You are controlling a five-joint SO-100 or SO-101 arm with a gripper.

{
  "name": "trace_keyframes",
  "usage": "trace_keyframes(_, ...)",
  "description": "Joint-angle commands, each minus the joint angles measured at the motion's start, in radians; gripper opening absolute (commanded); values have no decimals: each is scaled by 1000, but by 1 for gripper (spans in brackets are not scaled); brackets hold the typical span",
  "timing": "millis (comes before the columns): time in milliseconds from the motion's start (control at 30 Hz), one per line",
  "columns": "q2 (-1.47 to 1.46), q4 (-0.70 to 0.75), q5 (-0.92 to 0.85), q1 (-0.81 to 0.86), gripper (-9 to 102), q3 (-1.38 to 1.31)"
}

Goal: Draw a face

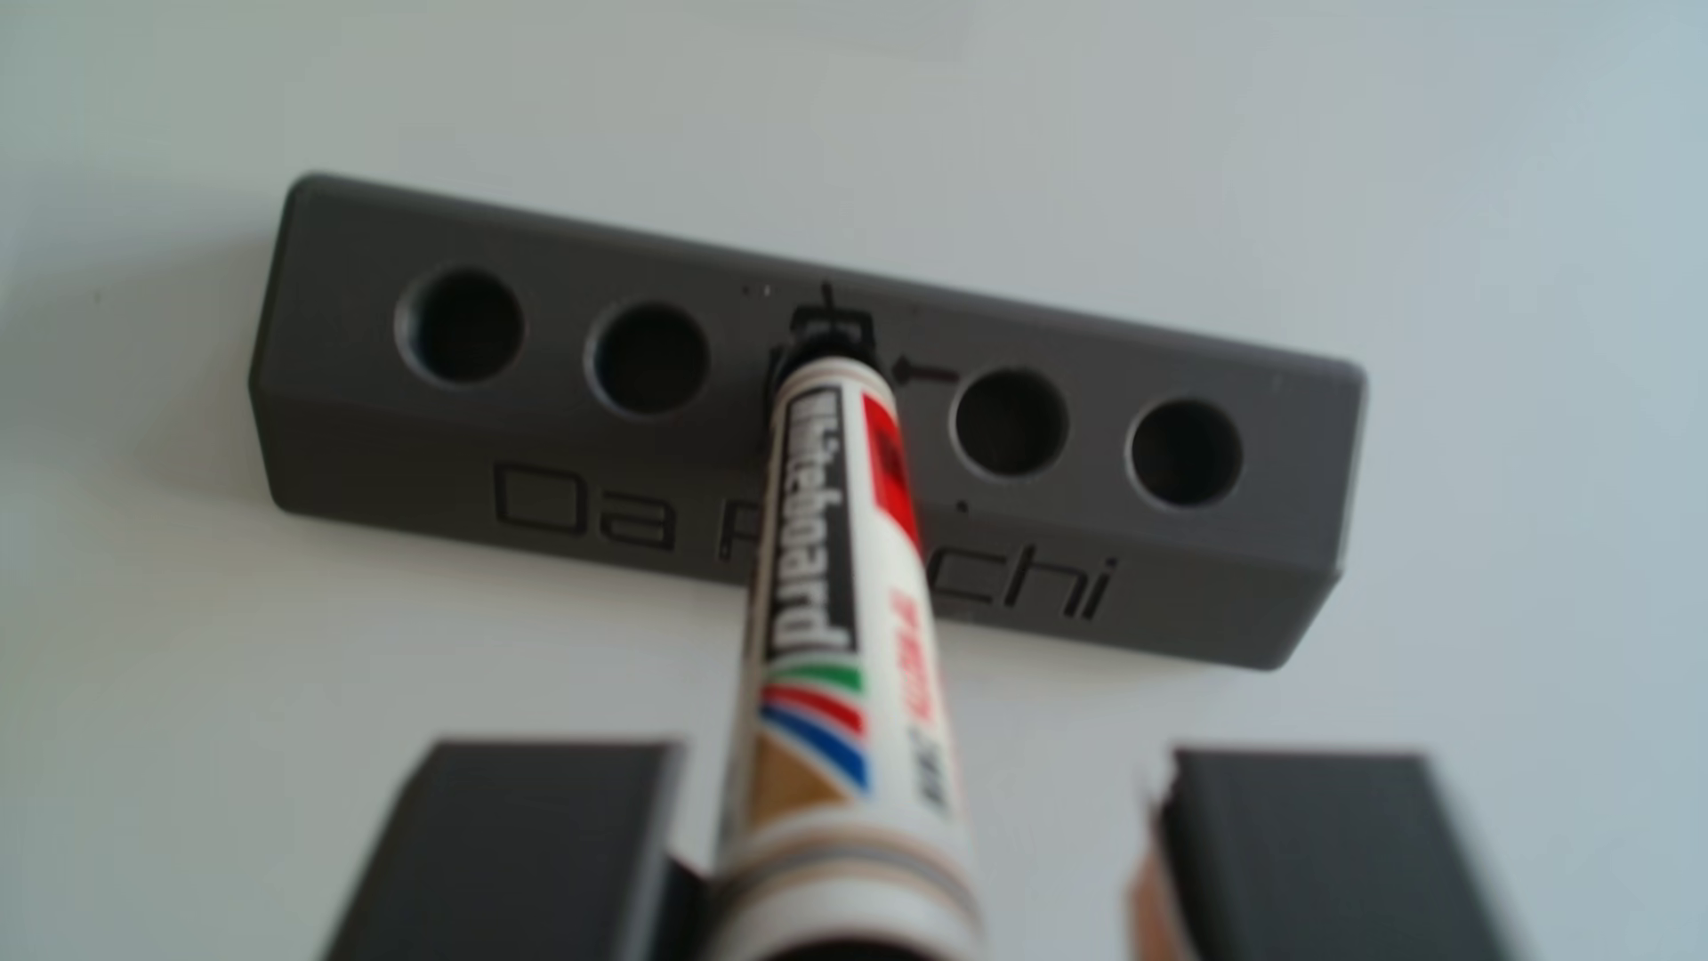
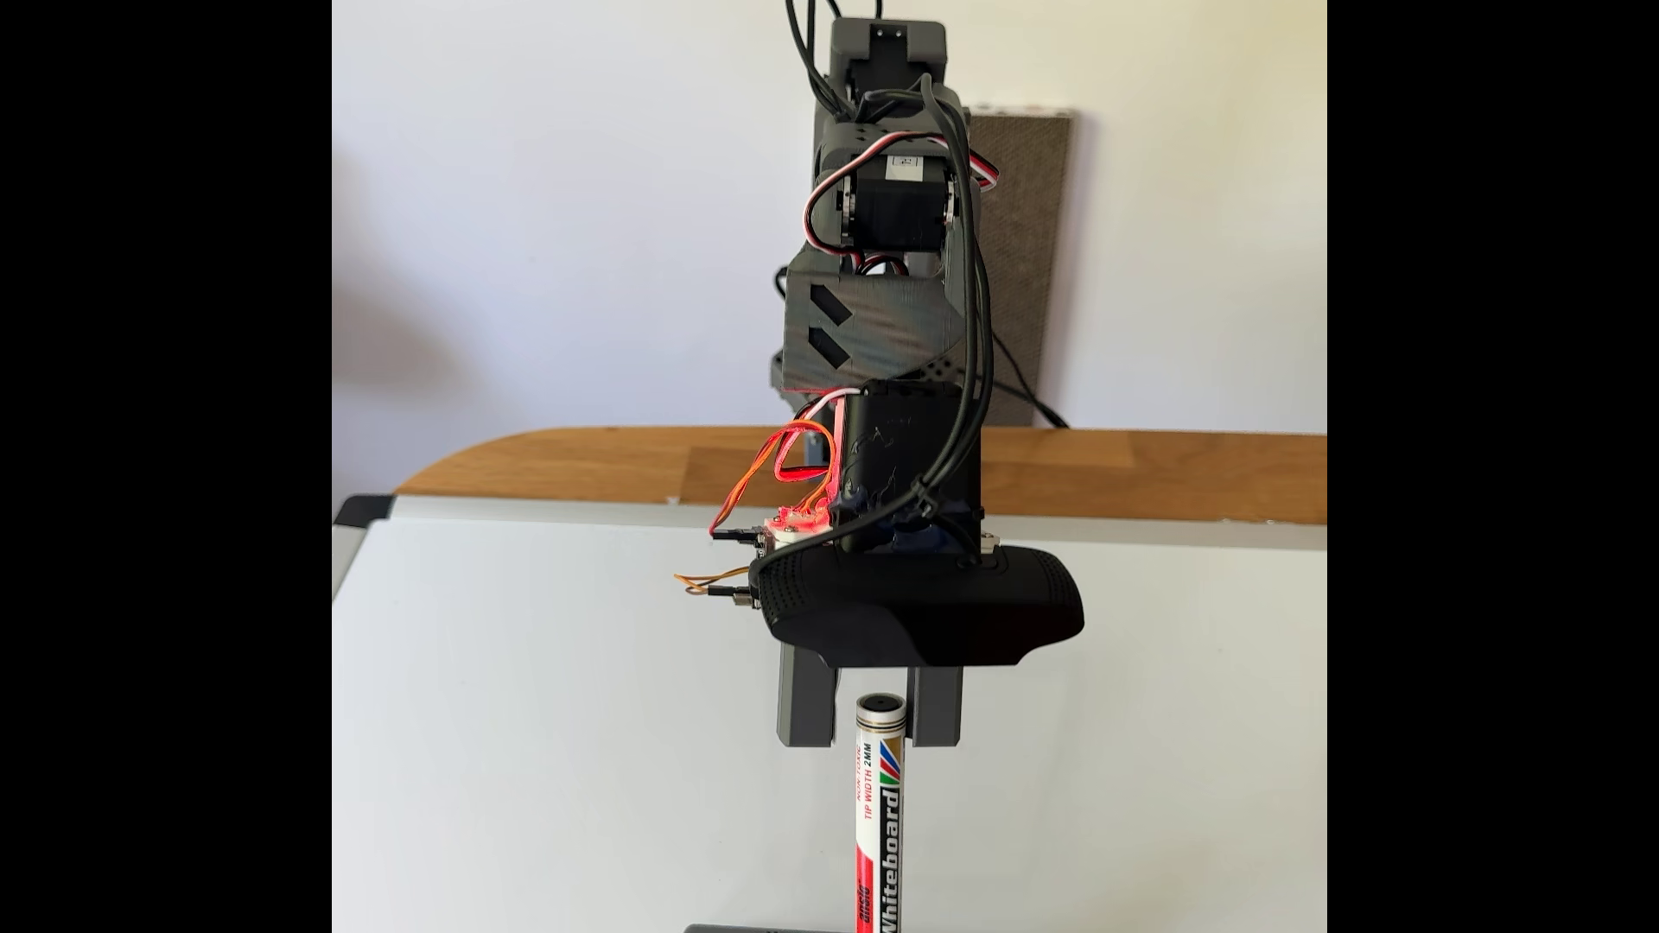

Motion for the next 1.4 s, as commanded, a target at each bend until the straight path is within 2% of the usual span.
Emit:
trace_keyframes(0,26,0,-8,-3,93,-64)
trace_keyframes(333,25,35,-49,-3,93,-64)
trace_keyframes(1367,21,21,-86,-28,93,-78)
